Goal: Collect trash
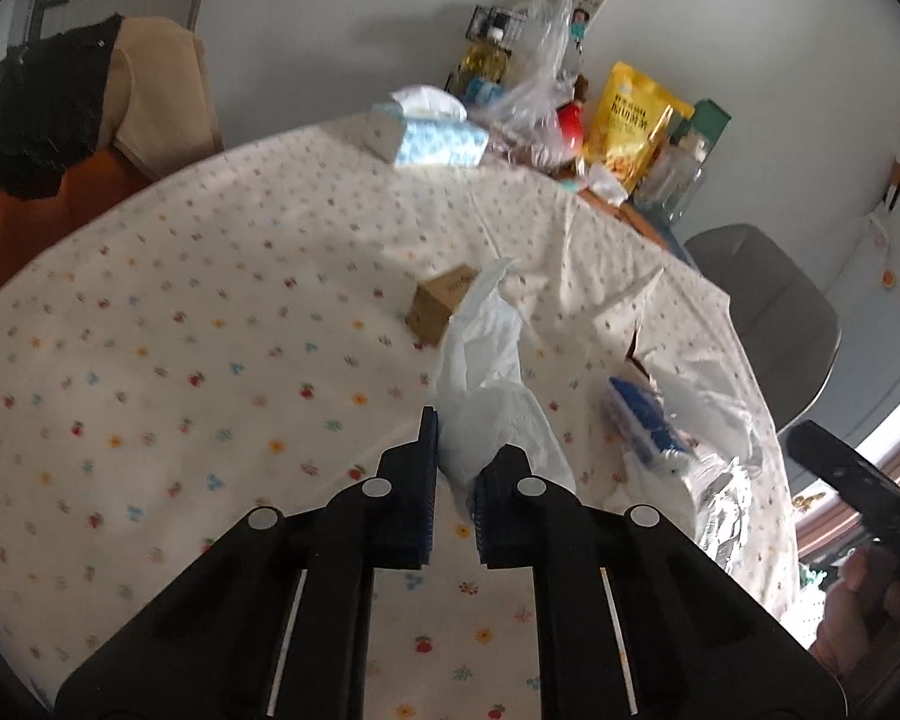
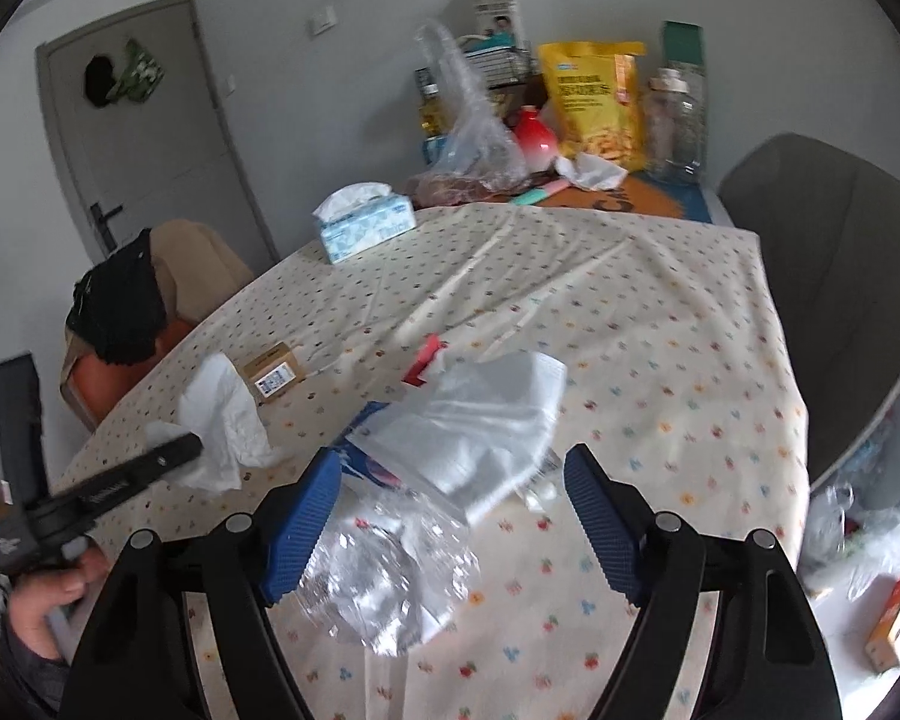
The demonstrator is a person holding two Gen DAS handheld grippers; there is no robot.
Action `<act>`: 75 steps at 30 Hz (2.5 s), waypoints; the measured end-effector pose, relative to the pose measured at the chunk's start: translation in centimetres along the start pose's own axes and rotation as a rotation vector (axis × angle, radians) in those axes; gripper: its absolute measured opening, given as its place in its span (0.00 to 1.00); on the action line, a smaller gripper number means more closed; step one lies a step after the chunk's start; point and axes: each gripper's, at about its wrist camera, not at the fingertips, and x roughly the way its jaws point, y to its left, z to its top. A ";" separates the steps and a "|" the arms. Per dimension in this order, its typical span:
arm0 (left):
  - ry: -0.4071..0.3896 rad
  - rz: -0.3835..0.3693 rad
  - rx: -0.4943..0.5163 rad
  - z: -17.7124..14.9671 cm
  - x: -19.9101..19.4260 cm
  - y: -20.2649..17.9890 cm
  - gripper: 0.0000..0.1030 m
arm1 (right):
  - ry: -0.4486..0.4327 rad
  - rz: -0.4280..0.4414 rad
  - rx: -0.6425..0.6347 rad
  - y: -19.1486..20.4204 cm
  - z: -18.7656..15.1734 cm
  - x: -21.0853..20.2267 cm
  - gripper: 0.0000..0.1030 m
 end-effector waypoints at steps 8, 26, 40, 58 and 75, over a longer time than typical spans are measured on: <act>-0.026 -0.010 -0.009 0.4 -1.6 0.5 0.10 | 0.072 -0.003 -0.093 2.5 0.6 4.4 0.69; -0.043 -0.072 0.056 0.3 -3.3 -3.4 0.10 | 0.027 0.061 -0.086 1.9 0.9 0.9 0.03; -0.085 -0.175 0.164 0.6 -5.2 -11.1 0.10 | -0.150 0.071 0.019 -2.9 1.1 -8.9 0.03; -0.035 -0.316 0.310 -1.6 -3.3 -22.5 0.10 | -0.214 -0.080 0.222 -13.7 -4.1 -16.4 0.03; 0.096 -0.382 0.432 -6.9 1.2 -32.5 0.10 | -0.168 -0.196 0.435 -23.4 -11.8 -18.3 0.03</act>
